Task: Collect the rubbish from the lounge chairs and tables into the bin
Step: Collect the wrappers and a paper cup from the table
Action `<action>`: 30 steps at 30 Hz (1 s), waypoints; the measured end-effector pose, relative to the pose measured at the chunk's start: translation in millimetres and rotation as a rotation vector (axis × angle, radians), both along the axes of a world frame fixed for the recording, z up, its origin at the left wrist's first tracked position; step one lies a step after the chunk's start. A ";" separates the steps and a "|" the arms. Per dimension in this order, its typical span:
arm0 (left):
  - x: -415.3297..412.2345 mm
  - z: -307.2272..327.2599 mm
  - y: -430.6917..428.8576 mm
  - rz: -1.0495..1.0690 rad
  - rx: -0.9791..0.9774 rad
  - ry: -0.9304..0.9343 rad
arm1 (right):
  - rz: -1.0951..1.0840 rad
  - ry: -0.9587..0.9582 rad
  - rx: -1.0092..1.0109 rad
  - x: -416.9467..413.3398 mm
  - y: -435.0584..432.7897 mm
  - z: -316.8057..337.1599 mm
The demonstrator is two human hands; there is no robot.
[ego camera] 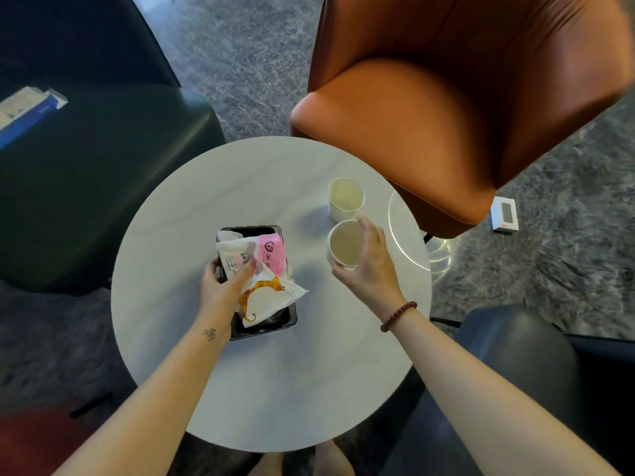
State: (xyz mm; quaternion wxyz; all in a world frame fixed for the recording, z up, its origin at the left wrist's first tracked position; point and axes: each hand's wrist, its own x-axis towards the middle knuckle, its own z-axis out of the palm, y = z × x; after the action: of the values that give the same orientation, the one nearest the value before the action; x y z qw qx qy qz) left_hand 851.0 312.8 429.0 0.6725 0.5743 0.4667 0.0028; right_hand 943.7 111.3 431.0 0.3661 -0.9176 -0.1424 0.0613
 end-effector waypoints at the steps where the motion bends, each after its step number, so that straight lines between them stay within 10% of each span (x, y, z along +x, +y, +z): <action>1: 4.4 3.0 -0.5 0.007 0.000 -0.007 | -0.013 -0.040 0.004 17.0 0.9 9.0; 30: 20.6 12.4 17.3 0.256 0.024 -0.017 | 0.183 0.026 0.002 95.0 71.7 -6.8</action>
State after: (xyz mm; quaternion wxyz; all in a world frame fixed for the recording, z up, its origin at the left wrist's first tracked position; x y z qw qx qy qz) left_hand 871.6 330.0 441.4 0.6635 0.5181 0.5306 0.0991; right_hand 1038.8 183.0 424.2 0.3617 -0.8995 -0.2208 0.1063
